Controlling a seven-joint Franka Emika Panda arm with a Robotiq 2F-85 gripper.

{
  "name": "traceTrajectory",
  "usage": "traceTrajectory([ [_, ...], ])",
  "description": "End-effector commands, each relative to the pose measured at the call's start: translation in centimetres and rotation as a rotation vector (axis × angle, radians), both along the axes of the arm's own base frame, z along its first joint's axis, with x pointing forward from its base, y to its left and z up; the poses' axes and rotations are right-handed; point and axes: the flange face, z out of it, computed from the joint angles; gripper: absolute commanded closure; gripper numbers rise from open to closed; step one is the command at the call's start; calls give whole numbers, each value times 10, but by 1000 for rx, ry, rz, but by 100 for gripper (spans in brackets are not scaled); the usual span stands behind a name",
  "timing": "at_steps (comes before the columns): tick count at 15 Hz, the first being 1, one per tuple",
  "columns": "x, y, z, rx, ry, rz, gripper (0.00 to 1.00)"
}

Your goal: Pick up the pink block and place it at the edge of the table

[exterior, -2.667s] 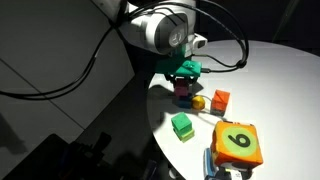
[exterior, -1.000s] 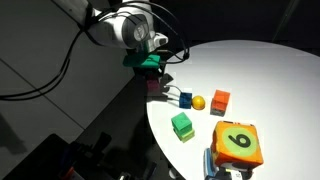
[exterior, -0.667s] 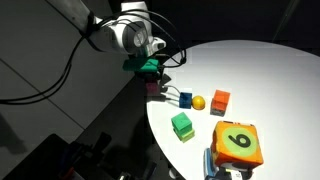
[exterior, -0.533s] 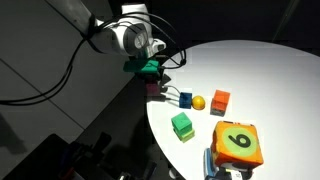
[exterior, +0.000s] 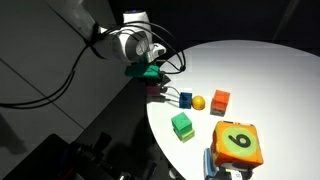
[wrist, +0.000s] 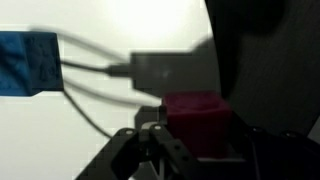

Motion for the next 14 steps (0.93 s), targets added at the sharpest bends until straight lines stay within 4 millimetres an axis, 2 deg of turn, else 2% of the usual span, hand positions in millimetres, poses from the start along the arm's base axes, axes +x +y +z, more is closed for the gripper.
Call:
traceTrajectory([
  [1,5,-2,-3,12,1,-20,68],
  [2,5,-3,-3,12,3,-19,68],
  [3,4,-3,-3,10,3,-17,18],
  [4,3,-4,-1,11,1,-14,16],
  [6,1,-4,5,17,2,-25,2],
  [9,-1,-5,16,24,-13,-29,0],
  [14,-2,-11,46,48,-56,-56,0],
])
